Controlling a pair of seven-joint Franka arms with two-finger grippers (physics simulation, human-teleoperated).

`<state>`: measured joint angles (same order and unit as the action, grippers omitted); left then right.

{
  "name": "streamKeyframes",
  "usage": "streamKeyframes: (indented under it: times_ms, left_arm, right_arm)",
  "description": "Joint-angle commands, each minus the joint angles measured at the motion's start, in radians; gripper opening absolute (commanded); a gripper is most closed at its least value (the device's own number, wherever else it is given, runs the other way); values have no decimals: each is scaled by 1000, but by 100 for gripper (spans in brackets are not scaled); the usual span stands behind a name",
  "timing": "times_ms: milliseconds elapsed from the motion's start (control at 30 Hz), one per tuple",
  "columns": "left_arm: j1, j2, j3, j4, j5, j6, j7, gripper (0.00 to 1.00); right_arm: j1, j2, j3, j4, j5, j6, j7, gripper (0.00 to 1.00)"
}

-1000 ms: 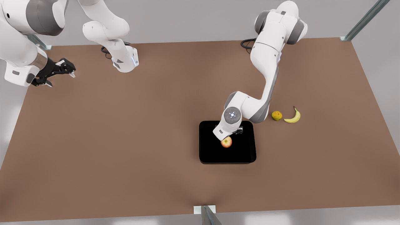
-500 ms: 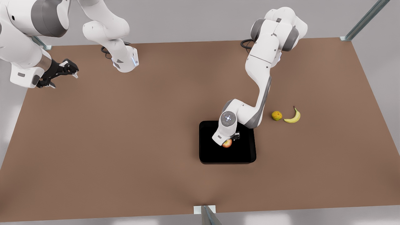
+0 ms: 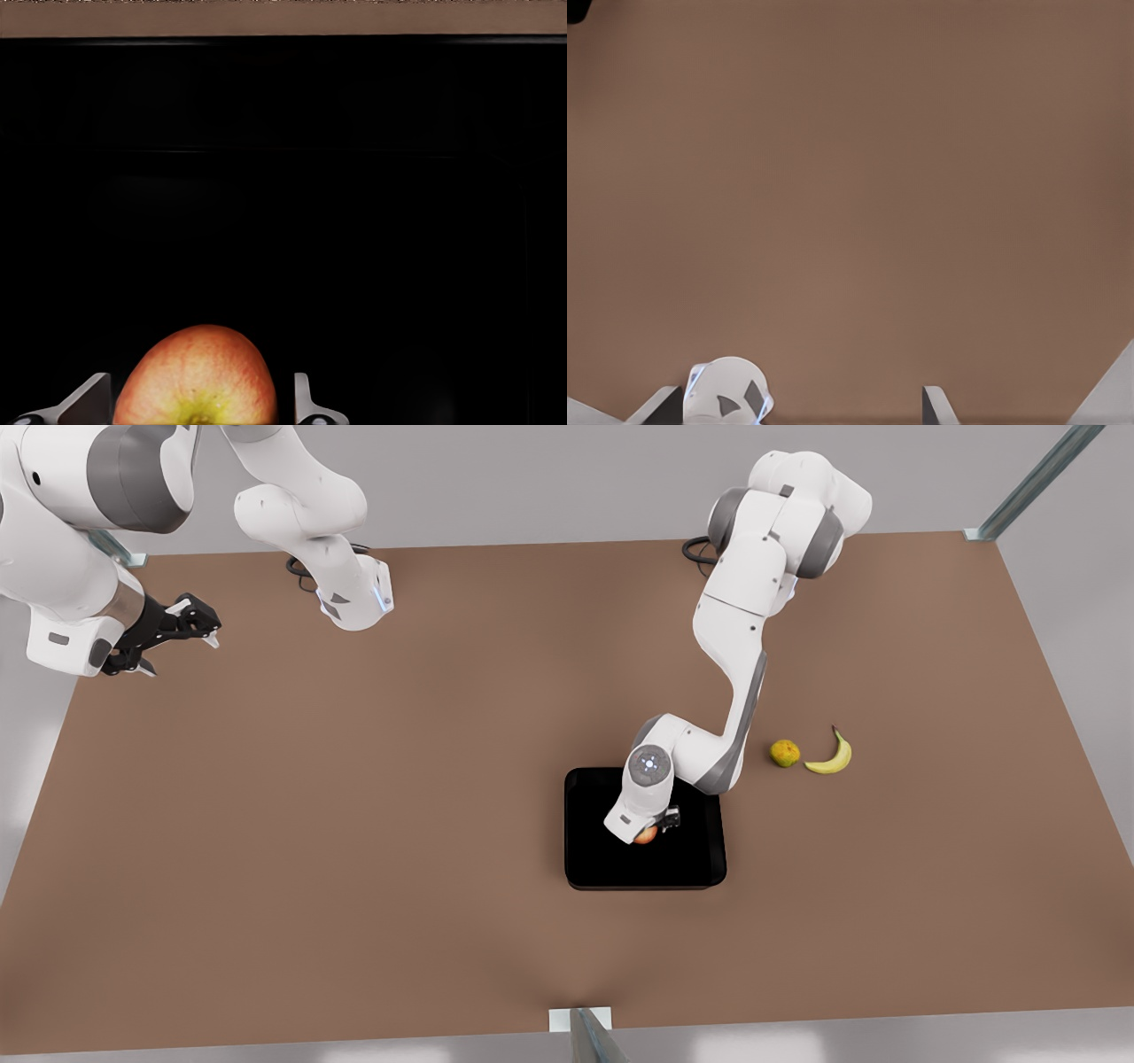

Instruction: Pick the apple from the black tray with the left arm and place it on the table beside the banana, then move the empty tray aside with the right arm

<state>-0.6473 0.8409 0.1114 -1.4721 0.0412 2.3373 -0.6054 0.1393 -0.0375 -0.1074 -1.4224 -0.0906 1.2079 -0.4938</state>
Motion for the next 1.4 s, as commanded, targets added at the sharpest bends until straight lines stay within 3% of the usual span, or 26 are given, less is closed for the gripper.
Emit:
streamKeyframes:
  times_ms: [0,33,67,233,433,500,533,767,833,1100,1133,1167,1300,1367]
  left_arm:
    - [0,0,1,3,2,17,-27,98]
    - [0,0,1,3,2,17,-27,77]
    - [0,0,1,3,2,17,-27,73]
    - [-2,-29,2,22,3,-76,-14,73]
    - [138,-247,25,105,-30,-613,403,73]
    - [216,-289,65,104,-27,-733,628,73]
    - [230,-289,105,99,-27,-760,714,73]
    - [337,-266,122,-165,9,-555,885,72]
    - [359,-261,129,-248,11,-428,914,72]
    - [387,-186,129,-274,6,-285,928,71]
    - [387,-187,129,-274,8,-285,928,73]
    - [387,-189,129,-274,8,-288,928,100]
    - [385,-210,137,-274,8,-308,928,100]
    - [387,-342,154,-251,-6,-358,895,100]
  right_arm:
    - [2,-1,2,0,0,-1,-6,100]
    - [2,-1,2,0,0,-1,-6,100]
    - [2,-1,2,0,0,-1,-6,100]
    - [2,-1,2,0,0,-1,-8,100]
    - [3,7,9,0,2,-1,-6,100]
    - [3,16,90,2,9,6,109,100]
    - [3,40,185,11,8,7,231,100]
    - [5,131,391,92,69,22,550,100]
    - [5,197,492,96,69,180,745,100]
    - [25,349,520,114,69,291,1152,100]
    - [29,355,522,117,69,302,1173,100]
    - [48,366,528,117,69,343,1235,100]
    - [54,501,631,117,63,529,1419,100]
    - [55,554,638,117,61,604,1471,100]
